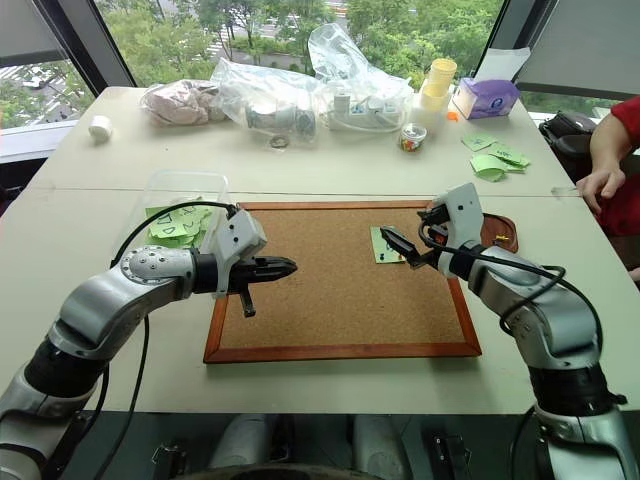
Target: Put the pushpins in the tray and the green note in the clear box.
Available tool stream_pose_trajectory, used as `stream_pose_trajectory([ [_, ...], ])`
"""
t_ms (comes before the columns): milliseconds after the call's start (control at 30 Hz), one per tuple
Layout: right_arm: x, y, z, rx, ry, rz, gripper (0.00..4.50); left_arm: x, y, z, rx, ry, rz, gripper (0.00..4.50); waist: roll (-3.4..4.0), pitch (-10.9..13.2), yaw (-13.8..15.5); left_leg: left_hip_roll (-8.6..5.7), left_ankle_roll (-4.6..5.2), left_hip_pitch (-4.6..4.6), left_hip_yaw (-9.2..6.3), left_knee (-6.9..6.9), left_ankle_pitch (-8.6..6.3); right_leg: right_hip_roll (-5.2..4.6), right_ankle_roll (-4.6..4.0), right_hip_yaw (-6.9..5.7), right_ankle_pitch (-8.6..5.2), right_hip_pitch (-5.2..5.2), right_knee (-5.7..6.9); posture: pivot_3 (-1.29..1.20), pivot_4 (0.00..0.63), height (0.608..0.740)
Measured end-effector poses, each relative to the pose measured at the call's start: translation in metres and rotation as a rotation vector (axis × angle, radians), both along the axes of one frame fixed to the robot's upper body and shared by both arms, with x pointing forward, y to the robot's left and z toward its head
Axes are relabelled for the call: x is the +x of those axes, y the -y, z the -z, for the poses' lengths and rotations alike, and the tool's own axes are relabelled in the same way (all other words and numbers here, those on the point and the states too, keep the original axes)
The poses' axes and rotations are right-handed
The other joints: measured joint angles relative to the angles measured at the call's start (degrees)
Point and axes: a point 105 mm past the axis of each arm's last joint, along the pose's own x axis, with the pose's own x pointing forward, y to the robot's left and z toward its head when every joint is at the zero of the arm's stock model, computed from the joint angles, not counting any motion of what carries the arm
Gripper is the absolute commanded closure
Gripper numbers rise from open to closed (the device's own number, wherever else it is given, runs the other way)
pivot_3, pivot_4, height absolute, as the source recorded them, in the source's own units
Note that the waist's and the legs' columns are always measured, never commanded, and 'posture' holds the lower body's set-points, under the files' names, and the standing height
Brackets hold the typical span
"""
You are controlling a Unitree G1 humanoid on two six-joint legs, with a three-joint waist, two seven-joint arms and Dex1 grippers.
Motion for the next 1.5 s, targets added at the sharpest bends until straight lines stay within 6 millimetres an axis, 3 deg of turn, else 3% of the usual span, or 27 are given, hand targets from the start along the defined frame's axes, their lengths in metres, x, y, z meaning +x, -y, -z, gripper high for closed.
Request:
stream_pose_trajectory([
  [300,0.017,-0.014,0.029,-0.07,-0.04,-0.062,0.0,0.0,-0.004,0.019,0.05,-0.005,-0.021,4.45,0.02,0.0,0.0,0.01,-0.01,-0.05,0.04,0.02,0.01,-0.05,0.01,0.0,0.01,-0.09,0.1,0.0,0.15,0.735],
  [567,0.026,-0.022,0.036,-0.049,-0.06,-0.092,0.0,0.0,-0.003,0.025,0.062,-0.011,-0.031,4.45,0.02,0.0,0.0,0.02,-0.04,-0.04,0.06,0.03,0.03,-0.04,0.02,0.0,0.01,-0.1,0.14,0.0,0.15,0.735],
  [633,0.027,-0.021,0.04,-0.042,-0.067,-0.087,0.52,0.0,-0.003,0.025,0.067,-0.007,-0.034,4.5,0.02,0.0,0.0,0.02,-0.05,-0.04,0.06,0.03,0.03,-0.05,0.02,0.0,0.01,-0.1,0.14,0.0,0.15,0.735],
  [700,0.027,-0.022,0.043,-0.04,-0.075,-0.087,1.31,0.001,-0.003,0.025,0.069,-0.004,-0.035,4.5,0.02,0.0,0.0,0.02,-0.05,-0.04,0.07,0.03,0.03,-0.05,0.02,0.0,0.01,-0.1,0.14,0.0,0.15,0.735],
  [900,0.032,-0.013,0.045,-0.047,-0.082,-0.046,4.36,0.001,-0.003,0.026,0.073,-0.002,-0.032,4.5,0.03,0.0,0.0,0.02,-0.05,-0.03,0.07,0.03,0.03,-0.05,0.02,0.0,0.01,-0.1,0.16,0.0,0.15,0.735],
  [1500,0.036,-0.016,0.043,-0.038,-0.032,-0.022,4.44,0.003,-0.008,0.028,0.162,-0.008,-0.064,4.5,0.14,0.0,-0.3,0.05,-0.12,0.04,0.09,0.02,0.07,-0.01,0.02,0.01,0.01,-0.1,0.24,0.0,0.15,0.735],
])
